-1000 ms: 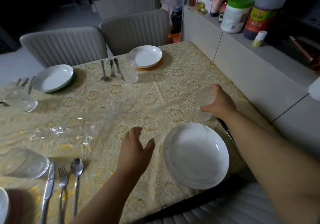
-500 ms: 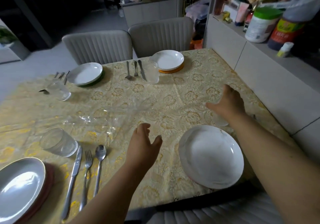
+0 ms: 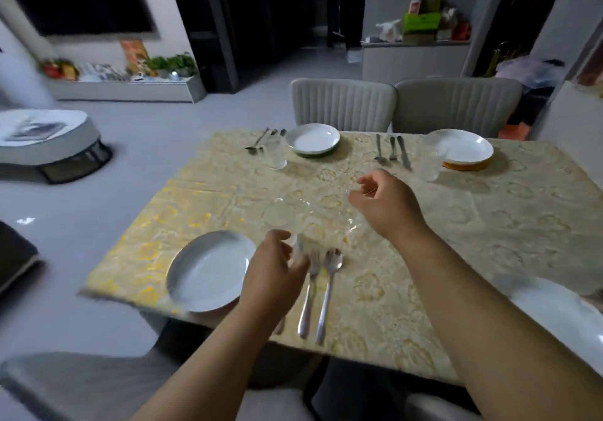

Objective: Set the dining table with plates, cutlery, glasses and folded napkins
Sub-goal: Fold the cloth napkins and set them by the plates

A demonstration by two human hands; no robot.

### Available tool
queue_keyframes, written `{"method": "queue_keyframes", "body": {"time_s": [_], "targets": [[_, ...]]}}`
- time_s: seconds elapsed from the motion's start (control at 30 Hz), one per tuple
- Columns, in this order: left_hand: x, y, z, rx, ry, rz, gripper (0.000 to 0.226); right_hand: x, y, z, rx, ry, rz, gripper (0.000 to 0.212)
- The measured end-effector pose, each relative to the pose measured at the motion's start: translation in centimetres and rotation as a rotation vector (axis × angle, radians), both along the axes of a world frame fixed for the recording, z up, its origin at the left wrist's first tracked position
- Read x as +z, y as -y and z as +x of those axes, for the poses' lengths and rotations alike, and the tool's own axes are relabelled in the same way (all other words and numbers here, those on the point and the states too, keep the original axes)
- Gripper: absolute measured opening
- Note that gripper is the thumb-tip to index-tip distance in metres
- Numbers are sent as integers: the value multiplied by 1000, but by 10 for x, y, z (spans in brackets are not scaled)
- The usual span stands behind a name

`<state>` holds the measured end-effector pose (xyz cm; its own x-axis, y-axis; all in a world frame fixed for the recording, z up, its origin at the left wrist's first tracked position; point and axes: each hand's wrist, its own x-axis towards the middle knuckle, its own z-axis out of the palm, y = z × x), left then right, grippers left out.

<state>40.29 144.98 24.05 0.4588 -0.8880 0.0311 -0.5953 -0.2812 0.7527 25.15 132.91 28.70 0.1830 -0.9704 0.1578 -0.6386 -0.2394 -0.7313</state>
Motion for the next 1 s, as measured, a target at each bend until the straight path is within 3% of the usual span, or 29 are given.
{"method": "queue_keyframes", "body": {"time_s": [0.47, 1.0], "targets": [[9, -188, 272, 289, 5, -12, 36, -7, -192, 320, 383, 169, 146, 22], [5, -206, 487, 446, -20, 84, 35, -25, -181, 544, 473, 205, 225, 20]]}}
